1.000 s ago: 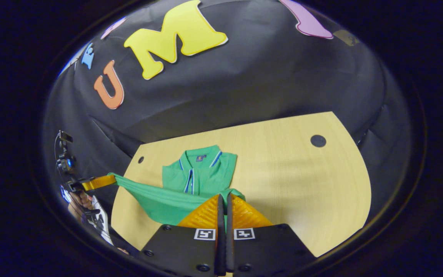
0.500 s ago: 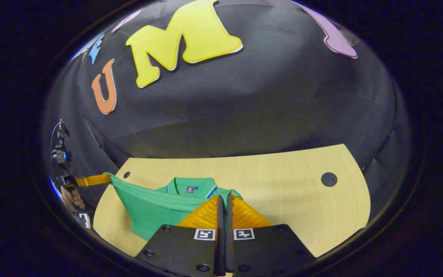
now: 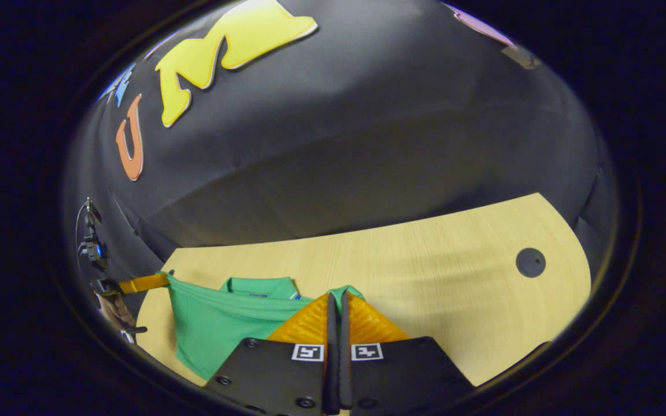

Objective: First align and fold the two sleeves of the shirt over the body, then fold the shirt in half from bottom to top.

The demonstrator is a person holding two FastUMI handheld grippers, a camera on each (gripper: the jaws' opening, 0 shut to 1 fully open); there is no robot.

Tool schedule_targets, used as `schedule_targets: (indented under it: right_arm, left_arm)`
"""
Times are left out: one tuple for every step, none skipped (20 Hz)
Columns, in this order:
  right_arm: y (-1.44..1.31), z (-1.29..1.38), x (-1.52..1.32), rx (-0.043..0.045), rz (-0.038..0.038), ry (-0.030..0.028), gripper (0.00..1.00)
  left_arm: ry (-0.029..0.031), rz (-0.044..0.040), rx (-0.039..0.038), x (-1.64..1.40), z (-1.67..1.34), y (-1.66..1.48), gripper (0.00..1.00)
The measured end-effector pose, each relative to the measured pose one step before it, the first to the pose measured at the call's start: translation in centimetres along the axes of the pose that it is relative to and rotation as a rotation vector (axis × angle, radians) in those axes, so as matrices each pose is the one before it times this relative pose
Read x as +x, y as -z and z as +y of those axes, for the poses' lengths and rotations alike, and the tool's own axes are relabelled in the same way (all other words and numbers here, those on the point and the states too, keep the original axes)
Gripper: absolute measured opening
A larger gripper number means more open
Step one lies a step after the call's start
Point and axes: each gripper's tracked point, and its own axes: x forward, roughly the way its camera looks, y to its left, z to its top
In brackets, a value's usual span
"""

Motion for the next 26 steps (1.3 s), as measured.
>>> schedule_targets:
  right_arm:
    - [0.257, 0.156, 0.676, -0.02875, -0.00533, -0.00523, 0.03]
    - [0.413, 0.04, 0.833, -0.03078, 0.00269, 0.00464, 0.03]
    - [0.519, 0.2, 0.301, -0.01926, 0.00627, -0.00093, 0.02]
    - [0.182, 0.129, 0.572, -0.01307, 0.00118, 0.00634, 0.02]
    - [0.036, -0.001, 0.719, -0.02308, -0.00626, 0.01443, 0.03]
    - [-0.495, -0.134, 0.548, -0.02751, -0.00495, 0.01703, 0.08]
    - [0.129, -0.074, 0.302, -0.01902, 0.00038, 0.01767, 0.0]
    - [0.115, 0.146, 0.261, -0.01116, 0.00204, 0.0109, 0.0]
    - [0.45, -0.189, -0.099, -0.00899, 0.01348, 0.01339, 0.04]
    - [0.139, -0.064, 0.024, -0.00719, 0.00463, 0.00525, 0.07]
    - [-0.083, 0.135, -0.053, -0.0002, 0.00232, 0.0084, 0.1]
    - [-0.158, 0.085, -0.092, 0.0074, -0.00169, 0.0075, 0.13]
    - [-0.377, 0.281, -0.454, 0.00832, -0.0049, 0.00339, 0.17]
    - [-0.475, 0.104, -0.617, 0.00555, -0.00949, 0.0056, 0.29]
    - [-0.469, -0.034, -0.701, 0.0065, -0.0173, 0.00721, 0.41]
    - [-0.718, -0.011, -1.043, -0.00019, -0.02126, 0.01263, 0.41]
    - [-0.725, -0.086, -1.21, 0.01124, -0.01821, 0.02124, 0.54]
    - [-0.891, 0.213, -1.459, 0.0067, -0.01812, 0.01127, 0.67]
    - [-0.891, 0.403, -1.632, 0.00424, -0.02369, 0.01008, 0.81]
    - [-1.132, 0.403, -1.782, 0.00023, -0.02864, 0.00694, 0.95]
    - [-0.912, 0.384, -1.861, -0.00383, -0.02531, 0.0039, 0.95]
    - [-1.089, 0.599, -1.914, -0.00848, -0.02411, 0.0005, 0.96]
    - [-1.189, 0.772, -2.305, -0.01874, -0.03011, 0.002, 0.96]
    - [-1.118, 0.42, -1.896, -0.01913, -0.02882, 0.00129, 0.98]
    - [-1.219, 0.378, -2.077, -0.0183, -0.03431, 0.00392, 0.89]
    - [-1.375, 0.729, -2.278, -0.01249, -0.03578, -0.00265, 0.89]
  left_arm:
    - [-0.01193, -0.00061, 0.0117, 0.888, 0.674, 0.452, 0.03]
    - [-0.00942, 0.00416, 0.00818, 0.875, 0.46, 0.423, 0.04]
    - [-0.01841, 0.00829, 0.00402, 0.885, 0.268, 0.372, 0.03]
    - [-0.02351, 0.00933, -0.00273, 0.676, 0.402, 0.526, 0.03]
    - [-0.02235, 0.00771, -0.00537, 0.346, 0.364, 0.608, 0.04]
    - [-0.01563, 0.00197, -0.01484, 0.247, 0.228, 0.473, 0.04]
    - [-0.01064, -0.00135, -0.02586, 0.182, 0.027, 0.222, 0.05]
    - [-0.01092, -0.00201, -0.02342, 0.148, -0.02, 0.233, 0.07]
    - [-0.01133, -0.00081, -0.0168, 0.0, 0.13, 0.203, 0.09]
    - [-0.01322, 0.00147, -0.00761, -0.024, 0.16, 0.097, 0.12]
    - [-0.01222, -0.00042, -0.00322, -0.28, 0.186, 0.184, 0.15]
    - [-0.00971, -0.0033, 0.00109, -0.403, 0.053, -0.256, 0.2]
    - [0.00185, -0.00401, -0.00333, -0.305, -0.091, -0.279, 0.27]
    - [0.00082, -0.00715, -0.00748, -0.634, -0.177, -0.421, 0.49]
    - [-0.00437, -0.00901, -0.00507, -0.73, 0.01, -0.49, 0.7]
    - [-0.00924, -0.01376, -0.00303, -0.932, -0.057, -0.669, 0.92]
    - [-0.01005, -0.01728, 0.00682, -1.275, -0.066, -1.01, 0.95]
    - [0.00127, -0.029, 0.00919, -1.507, -0.398, -1.335, 0.95]
    - [0.00468, -0.03634, 0.01279, -1.692, -0.567, -1.565, 0.95]
    - [0.00475, -0.03916, 0.0172, -1.607, -0.615, -1.752, 0.95]
    - [0.00491, -0.03523, 0.02062, -1.746, -0.476, -1.57, 0.95]
    - [0.00552, -0.03275, 0.01943, -1.814, -0.536, -1.845, 0.95]
    - [0.00662, -0.03659, 0.01637, -1.821, -0.901, -1.521, 0.96]
    - [0.00833, -0.03118, 0.00405, -1.625, -0.972, -1.471, 0.96]
    - [0.00589, -0.03127, -0.0019, -1.579, -0.624, -1.286, 0.96]
    - [0.00582, -0.02209, -0.007, -1.741, -0.656, -1.199, 0.95]
